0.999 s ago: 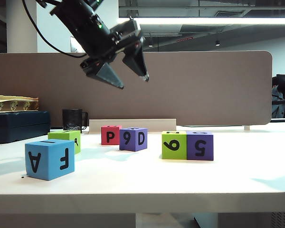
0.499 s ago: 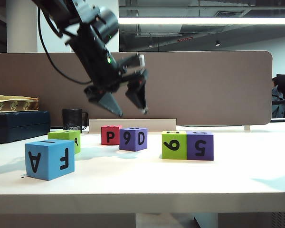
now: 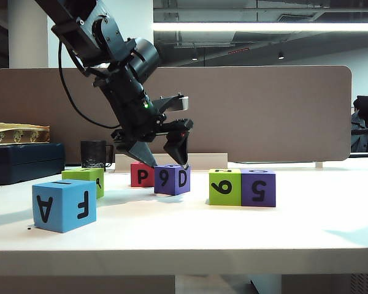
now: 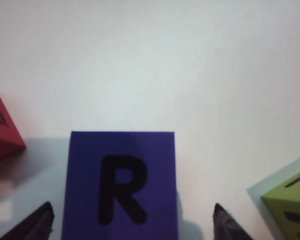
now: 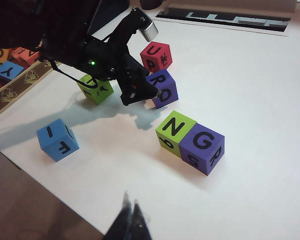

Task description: Select the appropriate blocks from the scattered letter blocks on the table and arrange them in a row to spell out "TURING".

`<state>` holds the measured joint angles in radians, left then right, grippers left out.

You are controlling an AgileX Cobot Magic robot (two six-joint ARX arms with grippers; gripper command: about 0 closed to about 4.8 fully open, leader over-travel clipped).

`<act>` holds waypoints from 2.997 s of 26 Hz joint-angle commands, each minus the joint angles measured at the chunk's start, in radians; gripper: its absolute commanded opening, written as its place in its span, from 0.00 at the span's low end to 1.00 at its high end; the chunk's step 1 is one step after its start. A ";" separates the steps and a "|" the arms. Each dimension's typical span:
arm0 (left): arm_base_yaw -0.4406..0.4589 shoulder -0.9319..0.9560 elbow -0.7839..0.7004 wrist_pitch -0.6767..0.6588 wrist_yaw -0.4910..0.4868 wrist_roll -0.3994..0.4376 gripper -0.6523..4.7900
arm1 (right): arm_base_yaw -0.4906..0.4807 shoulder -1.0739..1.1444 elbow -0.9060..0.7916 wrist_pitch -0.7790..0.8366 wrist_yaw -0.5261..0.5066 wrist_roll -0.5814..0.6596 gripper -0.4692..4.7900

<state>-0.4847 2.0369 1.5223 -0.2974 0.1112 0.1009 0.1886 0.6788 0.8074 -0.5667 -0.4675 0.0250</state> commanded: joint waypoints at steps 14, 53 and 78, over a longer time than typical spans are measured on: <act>-0.002 0.029 0.005 0.050 -0.006 -0.005 0.69 | -0.002 -0.002 0.007 0.010 0.002 -0.003 0.09; -0.002 0.077 0.097 -0.004 0.031 -0.049 0.60 | -0.001 -0.002 0.007 -0.029 0.001 -0.003 0.09; -0.003 -0.003 0.132 -0.182 0.051 -0.093 0.50 | -0.001 -0.003 0.007 -0.029 -0.005 -0.003 0.09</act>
<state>-0.4866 2.0590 1.6375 -0.4549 0.1558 0.0422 0.1871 0.6785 0.8074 -0.6033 -0.4683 0.0250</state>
